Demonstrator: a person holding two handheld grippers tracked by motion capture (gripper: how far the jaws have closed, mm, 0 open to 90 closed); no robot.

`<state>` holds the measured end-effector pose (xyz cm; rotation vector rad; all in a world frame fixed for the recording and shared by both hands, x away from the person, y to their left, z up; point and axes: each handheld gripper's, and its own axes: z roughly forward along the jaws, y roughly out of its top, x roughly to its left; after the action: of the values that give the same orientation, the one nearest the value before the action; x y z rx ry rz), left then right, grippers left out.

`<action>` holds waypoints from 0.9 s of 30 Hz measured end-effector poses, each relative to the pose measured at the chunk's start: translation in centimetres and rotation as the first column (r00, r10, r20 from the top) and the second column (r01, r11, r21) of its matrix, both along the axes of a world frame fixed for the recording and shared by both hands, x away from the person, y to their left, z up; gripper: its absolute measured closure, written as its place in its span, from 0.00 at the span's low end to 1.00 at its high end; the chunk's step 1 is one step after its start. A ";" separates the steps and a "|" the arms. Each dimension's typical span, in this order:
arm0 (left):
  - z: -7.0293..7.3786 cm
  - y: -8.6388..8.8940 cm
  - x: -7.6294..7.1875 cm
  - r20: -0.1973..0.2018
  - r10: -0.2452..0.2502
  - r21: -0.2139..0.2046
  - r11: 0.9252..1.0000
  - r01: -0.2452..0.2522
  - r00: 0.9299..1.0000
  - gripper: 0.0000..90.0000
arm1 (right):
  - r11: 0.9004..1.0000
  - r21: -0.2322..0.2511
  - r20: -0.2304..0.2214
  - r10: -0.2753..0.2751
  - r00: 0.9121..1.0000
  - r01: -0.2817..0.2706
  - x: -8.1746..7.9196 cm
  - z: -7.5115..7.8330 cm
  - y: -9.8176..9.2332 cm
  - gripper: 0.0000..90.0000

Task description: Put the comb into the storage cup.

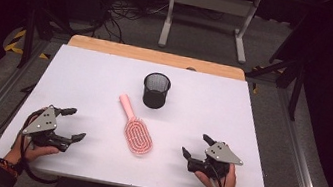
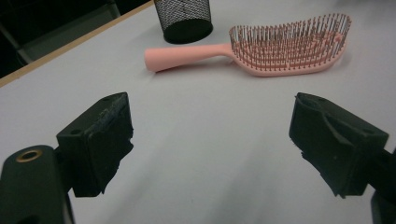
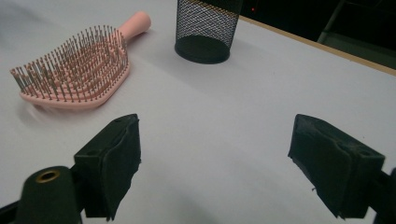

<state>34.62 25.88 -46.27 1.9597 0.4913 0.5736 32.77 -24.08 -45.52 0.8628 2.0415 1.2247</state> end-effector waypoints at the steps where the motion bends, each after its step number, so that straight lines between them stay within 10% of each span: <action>1: 0.0 -0.1 0.0 0.000 0.000 0.002 1.000 0.000 1.000 0.14 | 1.000 -0.003 -0.002 0.003 1.000 -0.003 0.0 -0.1 0.1 0.18; 9: 0.4 -0.2 2.4 -0.066 0.004 -0.016 1.000 -0.005 0.998 0.22 | 1.000 0.003 -0.010 -0.001 1.000 0.001 0.1 -0.1 -0.1 0.17; 27: 1.5 -2.4 4.9 -0.085 -0.042 0.024 0.999 0.044 0.995 1.00 | 1.000 -0.007 -0.019 0.006 1.000 -0.006 0.2 -0.2 0.1 0.17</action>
<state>39.49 23.46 -44.82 2.0210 0.4956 0.4733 32.99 -23.98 -45.74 0.8682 2.0635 1.2163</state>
